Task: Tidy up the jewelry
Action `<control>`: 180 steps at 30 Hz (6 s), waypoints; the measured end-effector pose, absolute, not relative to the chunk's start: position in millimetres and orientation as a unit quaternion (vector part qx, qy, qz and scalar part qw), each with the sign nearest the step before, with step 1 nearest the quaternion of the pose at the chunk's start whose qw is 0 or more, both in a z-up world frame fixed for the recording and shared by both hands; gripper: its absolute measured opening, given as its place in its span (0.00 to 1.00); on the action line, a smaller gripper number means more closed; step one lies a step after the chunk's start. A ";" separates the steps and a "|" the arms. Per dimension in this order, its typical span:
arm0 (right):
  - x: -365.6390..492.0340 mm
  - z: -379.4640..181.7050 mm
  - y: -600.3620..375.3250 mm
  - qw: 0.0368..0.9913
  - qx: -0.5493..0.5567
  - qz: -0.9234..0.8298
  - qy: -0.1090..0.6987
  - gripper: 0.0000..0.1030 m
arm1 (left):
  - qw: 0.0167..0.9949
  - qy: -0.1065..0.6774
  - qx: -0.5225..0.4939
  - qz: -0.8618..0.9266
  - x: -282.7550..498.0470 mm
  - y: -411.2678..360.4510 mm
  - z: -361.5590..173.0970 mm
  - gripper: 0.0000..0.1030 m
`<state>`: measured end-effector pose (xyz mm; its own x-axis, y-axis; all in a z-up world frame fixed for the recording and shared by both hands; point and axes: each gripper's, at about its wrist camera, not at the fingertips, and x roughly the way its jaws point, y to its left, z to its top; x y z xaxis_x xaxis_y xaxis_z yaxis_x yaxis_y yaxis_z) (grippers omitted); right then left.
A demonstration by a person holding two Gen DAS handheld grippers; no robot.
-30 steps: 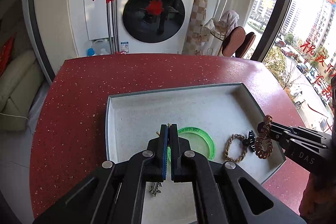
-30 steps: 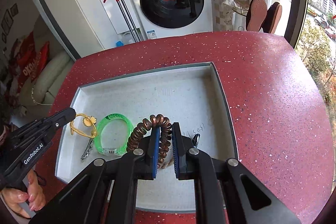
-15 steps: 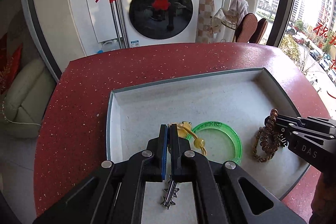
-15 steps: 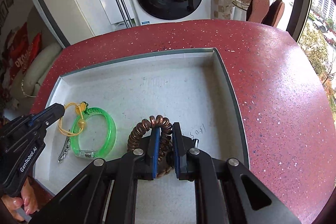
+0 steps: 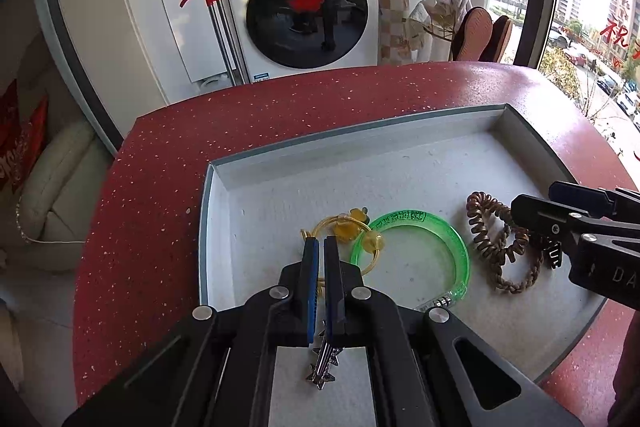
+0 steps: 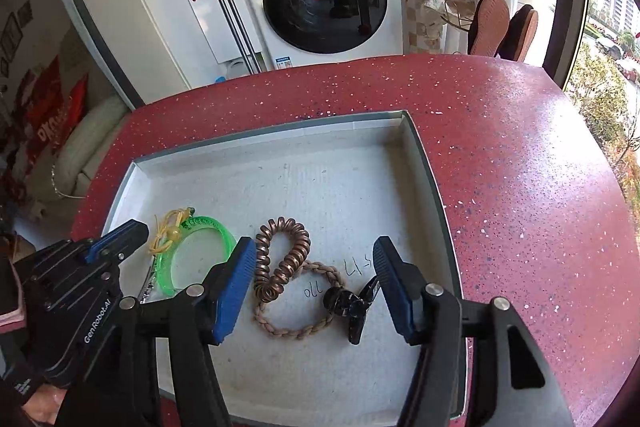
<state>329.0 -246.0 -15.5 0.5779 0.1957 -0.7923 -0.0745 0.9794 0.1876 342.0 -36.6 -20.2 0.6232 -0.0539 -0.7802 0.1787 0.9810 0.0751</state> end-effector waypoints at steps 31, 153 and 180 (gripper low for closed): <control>229.1 19.9 -264.3 0.898 0.125 0.096 0.411 1.00 | 0.911 0.406 0.015 -0.075 279.7 -9.3 19.3 1.00; 155.3 -1.7 -253.7 0.889 0.090 0.077 0.443 0.10 | 0.894 0.420 0.034 -0.151 196.1 16.5 17.3 0.32; 132.0 -9.5 -258.9 0.883 0.104 0.077 0.452 0.10 | 0.873 0.460 0.091 -0.133 180.9 -11.7 -39.9 0.52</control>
<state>132.0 -258.9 -9.5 0.5793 0.2295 -0.7821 -0.0420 0.9667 0.2526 180.9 -11.7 -39.9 0.5404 -0.1493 -0.8281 0.3165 0.9479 0.0357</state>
